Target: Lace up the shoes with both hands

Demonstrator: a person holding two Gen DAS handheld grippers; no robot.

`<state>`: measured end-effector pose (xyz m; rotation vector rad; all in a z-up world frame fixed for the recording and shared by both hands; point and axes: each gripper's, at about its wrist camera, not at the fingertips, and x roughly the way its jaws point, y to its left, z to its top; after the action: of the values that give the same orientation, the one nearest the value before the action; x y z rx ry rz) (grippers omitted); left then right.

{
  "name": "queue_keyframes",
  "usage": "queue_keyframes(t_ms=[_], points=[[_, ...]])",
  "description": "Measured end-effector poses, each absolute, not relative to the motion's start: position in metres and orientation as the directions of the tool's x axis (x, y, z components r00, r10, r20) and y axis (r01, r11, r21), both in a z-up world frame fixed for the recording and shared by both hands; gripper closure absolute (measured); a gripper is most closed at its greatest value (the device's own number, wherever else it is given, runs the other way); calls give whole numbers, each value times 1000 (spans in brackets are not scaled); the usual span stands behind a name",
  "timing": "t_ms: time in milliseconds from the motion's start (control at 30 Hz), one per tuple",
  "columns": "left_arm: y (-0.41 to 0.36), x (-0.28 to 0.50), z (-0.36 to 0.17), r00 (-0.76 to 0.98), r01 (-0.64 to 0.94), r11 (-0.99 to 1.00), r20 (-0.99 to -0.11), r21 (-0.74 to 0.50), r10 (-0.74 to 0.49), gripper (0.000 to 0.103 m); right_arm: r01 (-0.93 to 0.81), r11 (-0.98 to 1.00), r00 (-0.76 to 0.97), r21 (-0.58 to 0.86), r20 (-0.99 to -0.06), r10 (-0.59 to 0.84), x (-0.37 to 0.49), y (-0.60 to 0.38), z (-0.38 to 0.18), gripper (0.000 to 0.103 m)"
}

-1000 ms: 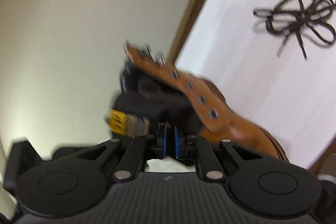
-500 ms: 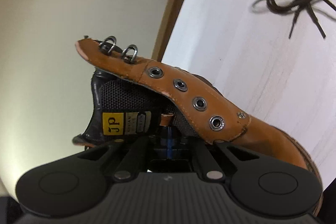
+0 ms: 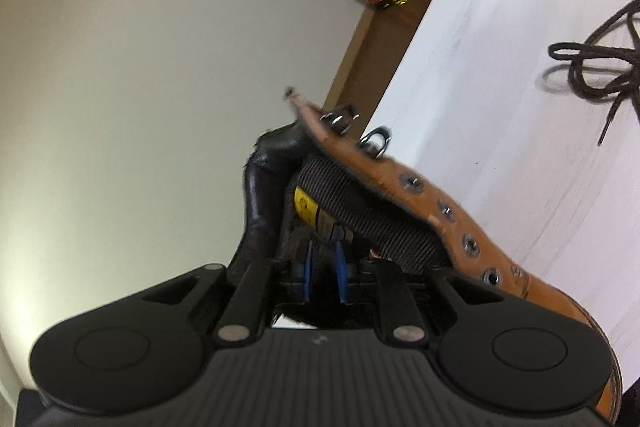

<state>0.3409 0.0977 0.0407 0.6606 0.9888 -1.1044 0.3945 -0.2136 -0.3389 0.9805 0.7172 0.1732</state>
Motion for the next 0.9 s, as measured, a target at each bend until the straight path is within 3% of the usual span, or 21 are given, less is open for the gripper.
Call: queue_keyframes(t_ms=[133,233,400,800,833,900], points=[[94,342,37,123,938,344,-901,-31,-416,90,169,680,791,713,-510,338,368,-238,-306,85],[87,343,32,115,941,337,-906,-32,-408,90,322,790,729,522,-669,145,365,-280,-299,76],[77,343,26,107,942,333,-915,-32,-389,90,426,858,552,285,-834,3,407,-323,-346,76],[59,348,25,107,924,378,-908,-59,-404,90,397,916,490,58,-857,-159,455,-307,-378,81],[58,349,25,106,922,382,-908,-63,-406,90,388,921,486,33,-856,-174,456,-305,-378,84],[57,350,25,108,920,387,-907,-64,-406,90,363,931,478,-20,-854,-205,455,-301,-374,100]])
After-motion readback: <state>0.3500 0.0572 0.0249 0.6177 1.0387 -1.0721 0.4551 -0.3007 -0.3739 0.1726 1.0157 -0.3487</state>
